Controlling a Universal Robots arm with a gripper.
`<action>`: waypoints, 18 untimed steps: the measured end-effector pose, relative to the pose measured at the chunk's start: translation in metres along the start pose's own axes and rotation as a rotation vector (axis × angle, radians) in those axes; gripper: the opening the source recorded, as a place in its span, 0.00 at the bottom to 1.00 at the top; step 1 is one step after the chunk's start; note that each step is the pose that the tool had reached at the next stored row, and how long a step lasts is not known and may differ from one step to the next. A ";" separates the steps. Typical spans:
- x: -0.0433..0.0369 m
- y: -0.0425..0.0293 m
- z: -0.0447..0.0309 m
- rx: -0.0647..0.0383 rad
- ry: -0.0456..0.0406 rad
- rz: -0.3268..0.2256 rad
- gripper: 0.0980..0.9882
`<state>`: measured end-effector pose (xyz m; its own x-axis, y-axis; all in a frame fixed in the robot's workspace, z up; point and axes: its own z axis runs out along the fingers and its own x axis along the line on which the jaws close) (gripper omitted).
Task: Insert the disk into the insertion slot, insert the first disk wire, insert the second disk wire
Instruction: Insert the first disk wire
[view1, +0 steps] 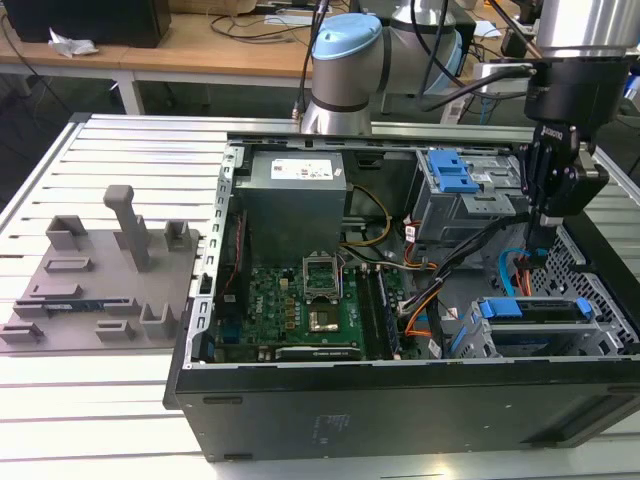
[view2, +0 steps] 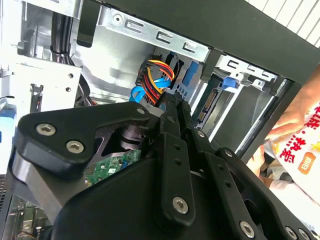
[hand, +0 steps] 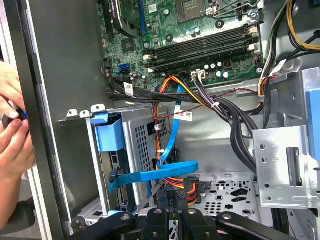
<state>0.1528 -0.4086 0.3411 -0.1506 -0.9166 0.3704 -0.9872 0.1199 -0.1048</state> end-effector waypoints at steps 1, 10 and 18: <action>0.0005 -0.0008 0.0002 -0.006 0.0010 -0.003 0.08; 0.0123 -0.0138 -0.0005 -0.045 -0.0629 -0.014 0.08; 0.0463 -0.0187 0.0090 -0.058 -0.1625 -0.013 0.08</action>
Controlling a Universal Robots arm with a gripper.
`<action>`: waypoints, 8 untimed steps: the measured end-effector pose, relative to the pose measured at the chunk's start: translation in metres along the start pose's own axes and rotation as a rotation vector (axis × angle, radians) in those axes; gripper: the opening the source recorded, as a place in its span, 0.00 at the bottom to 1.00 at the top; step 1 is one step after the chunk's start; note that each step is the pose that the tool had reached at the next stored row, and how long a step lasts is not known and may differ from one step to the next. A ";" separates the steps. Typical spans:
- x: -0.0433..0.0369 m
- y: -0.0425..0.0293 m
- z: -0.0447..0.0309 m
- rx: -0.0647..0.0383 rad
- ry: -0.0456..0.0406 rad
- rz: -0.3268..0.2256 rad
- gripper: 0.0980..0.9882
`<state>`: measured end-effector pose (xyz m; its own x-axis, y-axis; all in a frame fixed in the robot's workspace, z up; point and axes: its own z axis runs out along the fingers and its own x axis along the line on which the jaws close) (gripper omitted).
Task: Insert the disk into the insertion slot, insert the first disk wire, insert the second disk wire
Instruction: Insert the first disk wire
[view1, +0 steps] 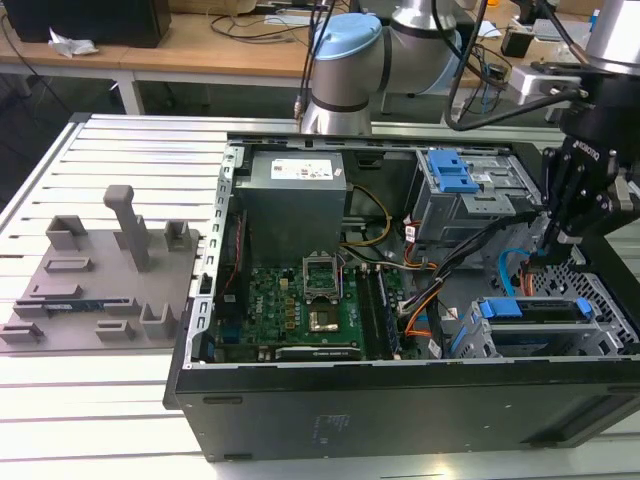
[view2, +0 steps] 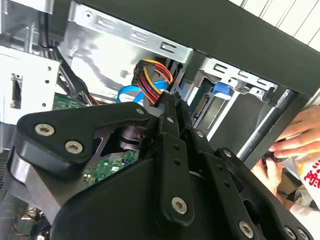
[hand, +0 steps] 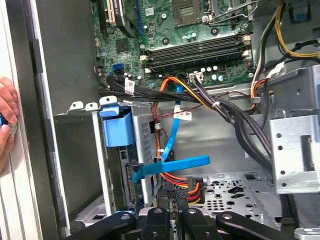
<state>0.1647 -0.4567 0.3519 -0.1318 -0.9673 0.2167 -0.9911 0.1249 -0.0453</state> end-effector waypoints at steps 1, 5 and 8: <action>0.0016 -0.0002 0.0004 0.000 -0.0006 -0.002 0.08; 0.0059 -0.0008 0.0014 0.001 -0.0016 -0.010 0.08; 0.0065 -0.0008 0.0015 0.002 -0.0014 -0.010 0.08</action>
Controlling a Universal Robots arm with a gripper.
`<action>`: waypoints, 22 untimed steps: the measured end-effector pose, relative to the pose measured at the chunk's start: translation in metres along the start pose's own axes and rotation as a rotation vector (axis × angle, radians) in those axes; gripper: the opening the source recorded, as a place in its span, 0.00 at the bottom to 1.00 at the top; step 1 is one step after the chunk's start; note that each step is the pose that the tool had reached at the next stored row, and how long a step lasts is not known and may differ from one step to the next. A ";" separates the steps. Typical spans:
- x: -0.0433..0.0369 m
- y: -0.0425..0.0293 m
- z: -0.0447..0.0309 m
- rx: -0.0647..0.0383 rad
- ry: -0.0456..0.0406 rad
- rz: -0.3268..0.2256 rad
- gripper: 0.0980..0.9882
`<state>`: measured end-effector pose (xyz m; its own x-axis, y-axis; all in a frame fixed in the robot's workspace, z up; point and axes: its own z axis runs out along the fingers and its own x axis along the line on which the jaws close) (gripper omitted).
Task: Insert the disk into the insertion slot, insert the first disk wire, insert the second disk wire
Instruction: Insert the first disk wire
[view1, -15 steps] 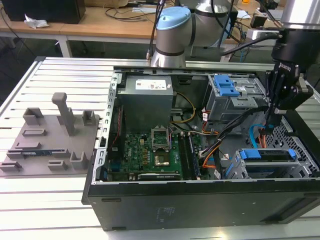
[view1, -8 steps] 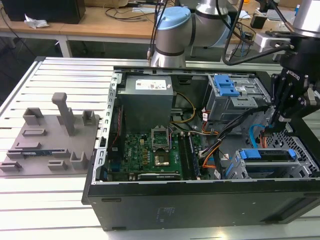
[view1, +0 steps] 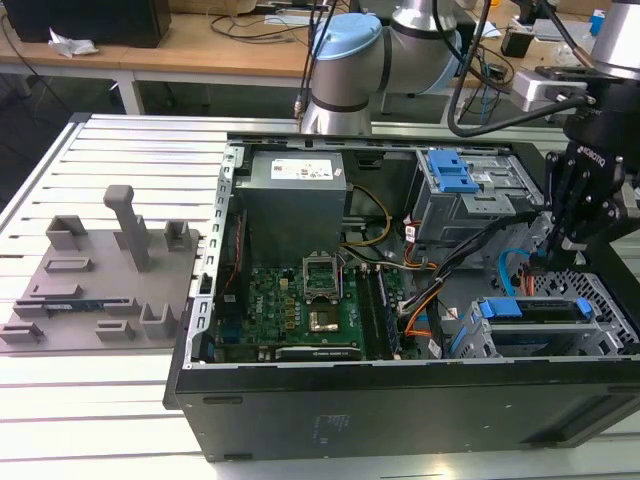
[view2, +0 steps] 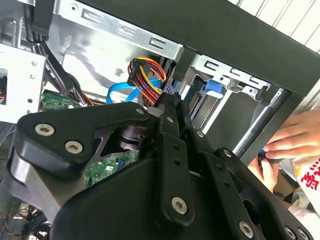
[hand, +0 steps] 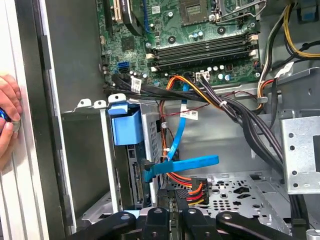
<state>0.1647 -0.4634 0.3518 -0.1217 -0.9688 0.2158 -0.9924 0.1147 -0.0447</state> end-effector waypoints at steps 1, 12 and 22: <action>0.0010 -0.0001 0.0002 0.000 -0.0017 0.000 0.08; 0.0096 -0.0039 0.0026 -0.047 -0.1388 -0.012 0.08; 0.0143 -0.0062 0.0037 -0.051 -0.1395 -0.025 0.08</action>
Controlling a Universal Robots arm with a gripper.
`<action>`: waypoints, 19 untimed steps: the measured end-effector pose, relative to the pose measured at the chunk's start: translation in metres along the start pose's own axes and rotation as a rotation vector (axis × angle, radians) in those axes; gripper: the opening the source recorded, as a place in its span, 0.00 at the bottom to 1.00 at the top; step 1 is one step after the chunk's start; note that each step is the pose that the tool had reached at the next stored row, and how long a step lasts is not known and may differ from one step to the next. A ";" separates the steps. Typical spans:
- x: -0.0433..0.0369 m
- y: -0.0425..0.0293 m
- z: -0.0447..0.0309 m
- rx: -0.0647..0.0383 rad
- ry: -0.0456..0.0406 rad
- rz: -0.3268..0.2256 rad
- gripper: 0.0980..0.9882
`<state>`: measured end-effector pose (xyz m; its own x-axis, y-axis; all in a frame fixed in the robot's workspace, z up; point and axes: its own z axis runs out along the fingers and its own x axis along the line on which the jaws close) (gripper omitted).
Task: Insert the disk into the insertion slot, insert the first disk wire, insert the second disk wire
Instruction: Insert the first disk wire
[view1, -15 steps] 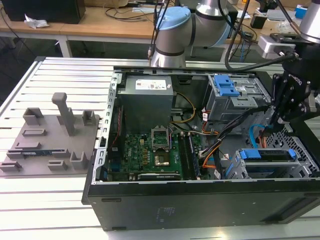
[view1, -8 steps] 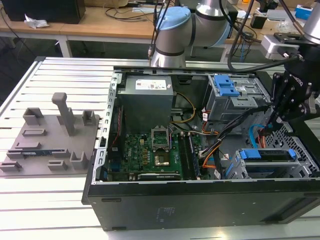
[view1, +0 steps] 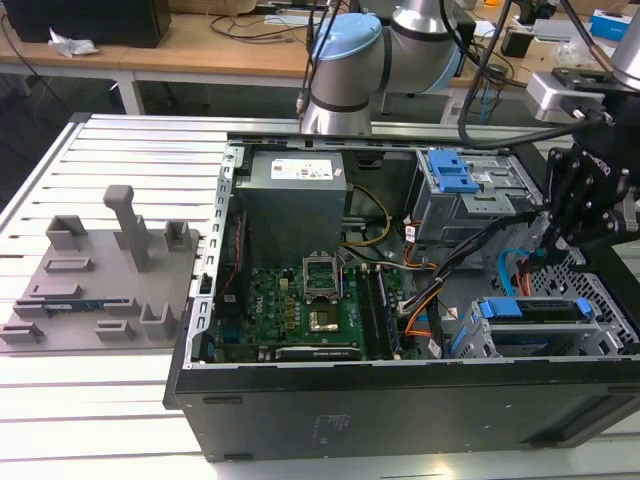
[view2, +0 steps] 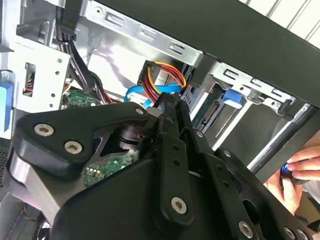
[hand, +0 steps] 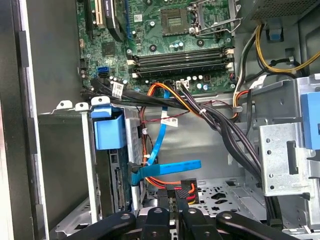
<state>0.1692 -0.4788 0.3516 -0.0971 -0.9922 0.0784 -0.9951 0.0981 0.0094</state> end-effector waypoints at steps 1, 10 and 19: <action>0.0046 -0.0005 0.0005 0.000 -0.0044 0.000 0.08; 0.0250 -0.0025 0.0021 -0.005 -0.0375 -0.001 0.08; 0.0253 -0.0025 0.0022 -0.009 -0.0277 -0.009 0.08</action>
<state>0.1692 -0.5044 0.3513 -0.0883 -0.9948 0.0505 -0.9958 0.0894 0.0194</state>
